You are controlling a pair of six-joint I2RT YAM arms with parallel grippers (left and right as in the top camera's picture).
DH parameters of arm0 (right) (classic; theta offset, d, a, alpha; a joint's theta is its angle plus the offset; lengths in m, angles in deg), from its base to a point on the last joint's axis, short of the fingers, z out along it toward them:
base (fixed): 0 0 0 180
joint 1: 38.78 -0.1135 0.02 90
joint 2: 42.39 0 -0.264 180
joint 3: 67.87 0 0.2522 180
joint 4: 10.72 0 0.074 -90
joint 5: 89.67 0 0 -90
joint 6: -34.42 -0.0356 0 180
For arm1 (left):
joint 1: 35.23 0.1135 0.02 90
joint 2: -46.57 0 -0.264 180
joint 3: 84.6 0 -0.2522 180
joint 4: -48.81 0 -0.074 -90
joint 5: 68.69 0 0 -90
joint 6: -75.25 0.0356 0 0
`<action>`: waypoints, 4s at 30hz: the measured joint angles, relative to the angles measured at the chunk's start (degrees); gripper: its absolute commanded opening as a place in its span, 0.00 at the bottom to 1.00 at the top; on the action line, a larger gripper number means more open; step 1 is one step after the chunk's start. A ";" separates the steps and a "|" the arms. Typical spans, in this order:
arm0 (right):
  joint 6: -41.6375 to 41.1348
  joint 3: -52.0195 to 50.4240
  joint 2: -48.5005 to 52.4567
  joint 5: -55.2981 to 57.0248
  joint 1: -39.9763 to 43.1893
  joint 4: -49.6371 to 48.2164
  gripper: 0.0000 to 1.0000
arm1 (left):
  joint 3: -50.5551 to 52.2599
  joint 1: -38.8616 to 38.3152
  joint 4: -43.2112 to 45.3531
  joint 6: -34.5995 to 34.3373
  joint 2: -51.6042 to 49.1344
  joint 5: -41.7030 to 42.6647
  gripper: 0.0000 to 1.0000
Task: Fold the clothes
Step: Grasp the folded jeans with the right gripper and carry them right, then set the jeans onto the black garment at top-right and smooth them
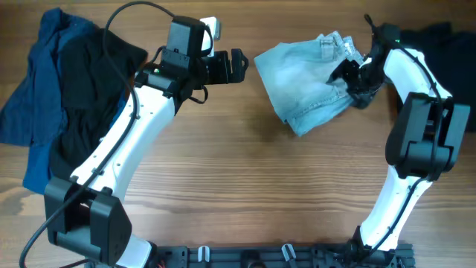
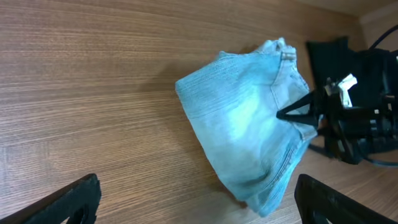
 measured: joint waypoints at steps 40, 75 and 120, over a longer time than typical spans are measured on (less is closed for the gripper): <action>13.94 17.40 -15.26 -1.03 14.14 -2.45 0.04 | 0.00 0.00 -0.35 0.02 0.00 -2.03 1.00; 0.94 6.08 -10.84 -8.11 31.65 -17.11 0.05 | 0.00 0.00 -0.35 0.04 -0.04 -4.33 1.00; 13.11 7.63 -27.69 -22.47 41.42 -8.92 0.04 | 0.00 0.00 0.00 0.04 -0.04 -4.31 1.00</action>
